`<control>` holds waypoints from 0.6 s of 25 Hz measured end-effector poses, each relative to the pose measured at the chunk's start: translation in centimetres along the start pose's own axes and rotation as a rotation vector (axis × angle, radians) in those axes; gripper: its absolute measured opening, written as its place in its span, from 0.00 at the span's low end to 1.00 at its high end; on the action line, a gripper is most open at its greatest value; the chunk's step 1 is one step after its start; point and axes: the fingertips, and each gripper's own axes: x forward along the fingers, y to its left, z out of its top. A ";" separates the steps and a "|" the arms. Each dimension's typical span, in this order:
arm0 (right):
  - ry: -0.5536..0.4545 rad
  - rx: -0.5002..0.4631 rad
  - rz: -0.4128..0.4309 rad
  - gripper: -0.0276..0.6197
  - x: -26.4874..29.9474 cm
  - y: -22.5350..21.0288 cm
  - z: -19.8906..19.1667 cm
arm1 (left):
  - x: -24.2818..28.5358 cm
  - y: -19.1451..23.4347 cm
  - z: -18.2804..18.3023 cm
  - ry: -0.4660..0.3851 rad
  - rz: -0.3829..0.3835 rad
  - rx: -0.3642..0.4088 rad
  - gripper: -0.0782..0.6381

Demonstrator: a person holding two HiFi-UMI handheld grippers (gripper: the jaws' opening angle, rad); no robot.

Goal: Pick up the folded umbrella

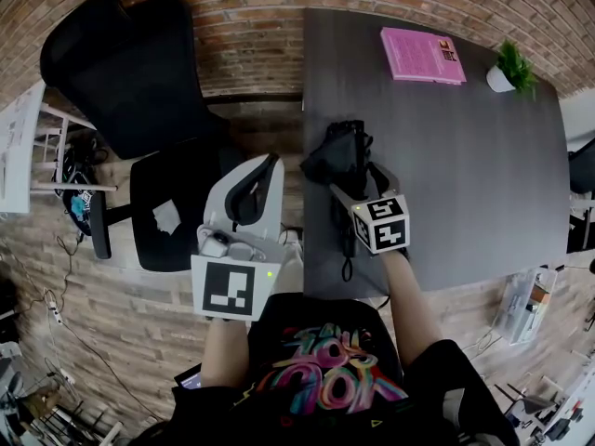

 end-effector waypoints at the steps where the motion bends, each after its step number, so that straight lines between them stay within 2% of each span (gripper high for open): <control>1: 0.018 0.003 0.004 0.64 0.5 -0.1 -0.2 | 0.0 0.0 -0.1 0.002 0.002 0.000 0.11; 7: 0.101 -0.002 0.018 0.66 2.8 -0.4 -1.0 | 0.0 0.5 -0.4 0.005 0.016 0.001 0.11; 15: 0.182 0.039 0.079 0.67 4.2 0.4 -1.9 | 0.3 1.2 -0.6 0.012 0.030 0.000 0.11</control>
